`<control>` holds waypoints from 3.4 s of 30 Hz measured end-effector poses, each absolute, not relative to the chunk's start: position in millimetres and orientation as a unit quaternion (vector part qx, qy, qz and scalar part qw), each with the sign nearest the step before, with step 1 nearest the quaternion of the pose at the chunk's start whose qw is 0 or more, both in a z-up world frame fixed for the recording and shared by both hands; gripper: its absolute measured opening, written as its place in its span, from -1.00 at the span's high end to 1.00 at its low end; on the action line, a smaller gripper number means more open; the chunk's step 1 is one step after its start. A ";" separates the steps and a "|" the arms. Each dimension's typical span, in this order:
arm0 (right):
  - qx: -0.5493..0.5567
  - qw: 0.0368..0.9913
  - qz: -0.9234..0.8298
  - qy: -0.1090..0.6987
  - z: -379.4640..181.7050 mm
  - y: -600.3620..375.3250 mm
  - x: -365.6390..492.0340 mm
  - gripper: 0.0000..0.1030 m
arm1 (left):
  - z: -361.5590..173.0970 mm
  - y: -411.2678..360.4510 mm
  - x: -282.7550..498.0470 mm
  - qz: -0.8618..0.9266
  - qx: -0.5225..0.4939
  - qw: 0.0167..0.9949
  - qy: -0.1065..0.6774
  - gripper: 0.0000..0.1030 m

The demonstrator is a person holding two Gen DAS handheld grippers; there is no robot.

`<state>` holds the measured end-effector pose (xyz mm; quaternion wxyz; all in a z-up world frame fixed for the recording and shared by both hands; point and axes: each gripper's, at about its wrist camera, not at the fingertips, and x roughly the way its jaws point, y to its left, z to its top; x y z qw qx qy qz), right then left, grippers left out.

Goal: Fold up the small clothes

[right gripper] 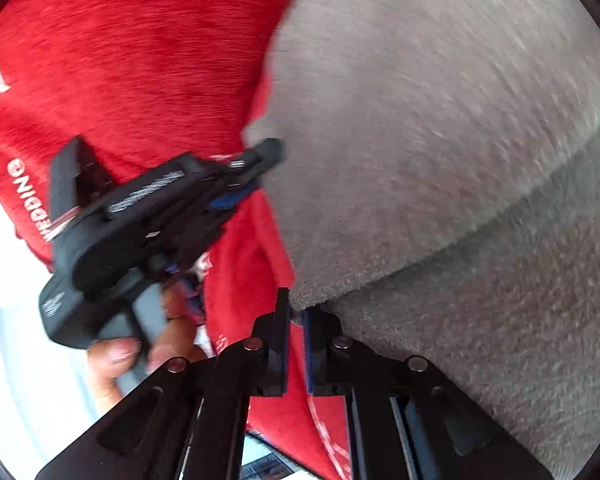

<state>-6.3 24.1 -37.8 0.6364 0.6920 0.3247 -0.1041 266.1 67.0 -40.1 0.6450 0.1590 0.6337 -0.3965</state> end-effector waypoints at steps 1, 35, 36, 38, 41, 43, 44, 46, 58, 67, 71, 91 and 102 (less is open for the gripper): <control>0.685 0.641 -0.103 0.330 -32.9 22.9 -7.5 0.88 | -38.1 71.7 265.2 -0.394 0.159 0.650 0.630 0.77; 0.578 0.635 -0.364 0.360 36.9 -173.8 -239.8 0.85 | -25.9 107.4 193.5 -0.295 0.236 0.719 0.583 -0.54; 0.576 0.633 -0.364 0.367 39.5 -173.3 -241.5 0.82 | -22.2 109.2 192.6 -0.295 0.238 0.719 0.583 -0.54; 0.567 0.630 -0.369 0.381 42.4 -168.7 -233.2 0.82 | -14.8 109.7 186.3 -0.296 0.244 0.719 0.580 -0.54; 0.560 0.625 -0.372 0.396 49.8 -165.9 -244.1 0.82 | -3.0 109.9 176.0 -0.299 0.241 0.718 0.580 -0.54; 0.557 0.623 -0.372 0.404 55.6 -163.3 -256.5 0.82 | 4.4 109.1 167.5 -0.302 0.237 0.716 0.582 -0.54; 0.554 0.624 -0.372 0.406 56.9 -162.5 -258.4 0.82 | 7.2 107.6 163.8 -0.304 0.236 0.716 0.583 -0.54; 0.541 0.632 -0.372 0.411 62.0 -161.8 -261.7 0.82 | 13.4 103.5 154.2 -0.310 0.237 0.713 0.582 -0.54; 0.446 0.678 -0.356 0.463 49.3 -187.8 -217.0 0.83 | 19.6 63.3 89.8 -0.343 0.257 0.691 0.582 -0.54; 0.505 0.662 -0.337 0.440 54.3 -175.0 -271.7 0.82 | 23.0 41.5 48.4 -0.366 0.274 0.673 0.581 -0.54; 0.529 0.657 -0.329 0.424 59.2 -165.0 -299.6 0.82 | 20.3 31.7 30.2 -0.371 0.285 0.658 0.589 -0.54; 0.630 0.607 -0.387 0.293 56.2 -181.0 -437.2 0.05 | 13.1 -31.8 -40.5 -0.396 0.322 0.621 0.595 -1.00; 0.689 0.517 -0.492 0.128 30.5 -240.6 -548.8 0.05 | 11.0 -65.6 -70.5 -0.415 0.312 0.606 0.603 -1.00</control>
